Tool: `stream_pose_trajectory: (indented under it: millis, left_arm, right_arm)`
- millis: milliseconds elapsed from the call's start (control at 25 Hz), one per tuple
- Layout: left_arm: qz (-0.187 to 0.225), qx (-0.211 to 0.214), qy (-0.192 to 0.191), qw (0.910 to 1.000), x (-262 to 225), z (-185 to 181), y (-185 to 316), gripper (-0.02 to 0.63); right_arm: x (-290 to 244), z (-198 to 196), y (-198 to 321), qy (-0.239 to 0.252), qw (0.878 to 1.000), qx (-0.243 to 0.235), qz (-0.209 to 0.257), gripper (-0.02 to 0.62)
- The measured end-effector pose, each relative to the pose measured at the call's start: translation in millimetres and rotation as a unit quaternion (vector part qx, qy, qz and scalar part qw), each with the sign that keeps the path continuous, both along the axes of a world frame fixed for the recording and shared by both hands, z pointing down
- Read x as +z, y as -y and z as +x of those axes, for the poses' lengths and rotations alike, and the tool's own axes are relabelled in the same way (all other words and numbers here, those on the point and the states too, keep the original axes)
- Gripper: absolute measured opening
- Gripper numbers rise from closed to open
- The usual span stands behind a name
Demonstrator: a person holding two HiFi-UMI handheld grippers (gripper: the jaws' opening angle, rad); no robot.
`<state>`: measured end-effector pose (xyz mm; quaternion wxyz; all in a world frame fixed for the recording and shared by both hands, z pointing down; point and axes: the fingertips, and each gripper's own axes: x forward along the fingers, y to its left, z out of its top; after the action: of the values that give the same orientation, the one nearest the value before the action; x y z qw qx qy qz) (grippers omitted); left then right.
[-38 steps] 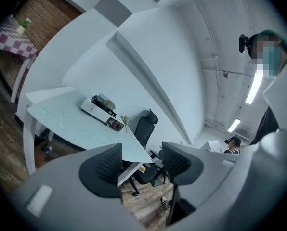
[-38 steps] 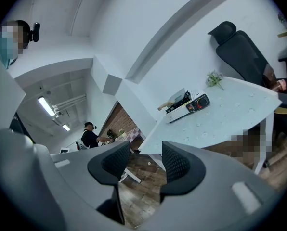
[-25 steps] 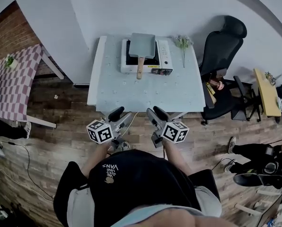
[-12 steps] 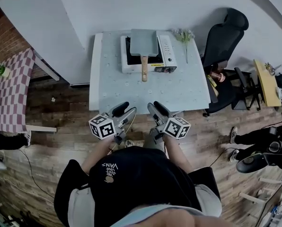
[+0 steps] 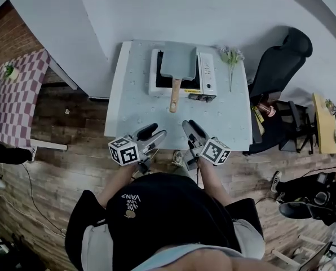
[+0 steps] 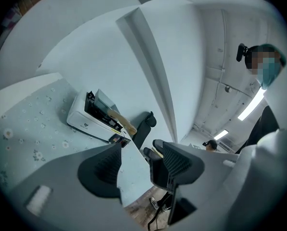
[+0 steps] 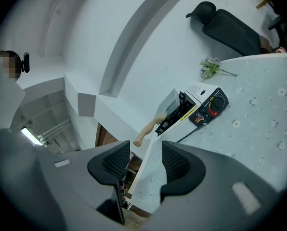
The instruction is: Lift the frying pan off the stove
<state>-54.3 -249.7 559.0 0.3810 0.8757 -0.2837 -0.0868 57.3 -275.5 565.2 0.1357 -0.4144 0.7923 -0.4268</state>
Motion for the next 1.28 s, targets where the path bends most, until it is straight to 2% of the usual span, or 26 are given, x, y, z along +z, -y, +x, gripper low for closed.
stream_pose_trajectory:
  millis: [160,360,720,920,1080,1280]
  left_arm:
    - [-0.006,-0.009,-0.007,0.9999,-1,12,21,0.258]
    - [-0.013,-0.016,-0.023,0.9995,-7,27,52,0.276]
    - [-0.042,-0.026,-0.02,0.9986,-3,43,89,0.285]
    - [-0.079,-0.004,-0.04,0.9961,5,49,104,0.288]
    - [-0.101,0.015,-0.045,0.9938,15,50,111,0.298]
    - [-0.127,0.038,-0.048,0.99,7,61,112,0.298]
  right_arm:
    - [1,10,25,0.013,1.0,-0.018,-0.007,0.198]
    - [-6,10,59,0.059,0.997,-0.057,-0.008,0.198]
    - [7,6,103,0.081,0.991,-0.105,-0.037,0.198]
    - [14,-9,119,0.13,0.979,-0.141,-0.071,0.211]
    - [32,-14,131,0.138,0.971,-0.142,-0.138,0.232]
    - [35,-31,151,0.172,0.959,-0.157,-0.161,0.252]
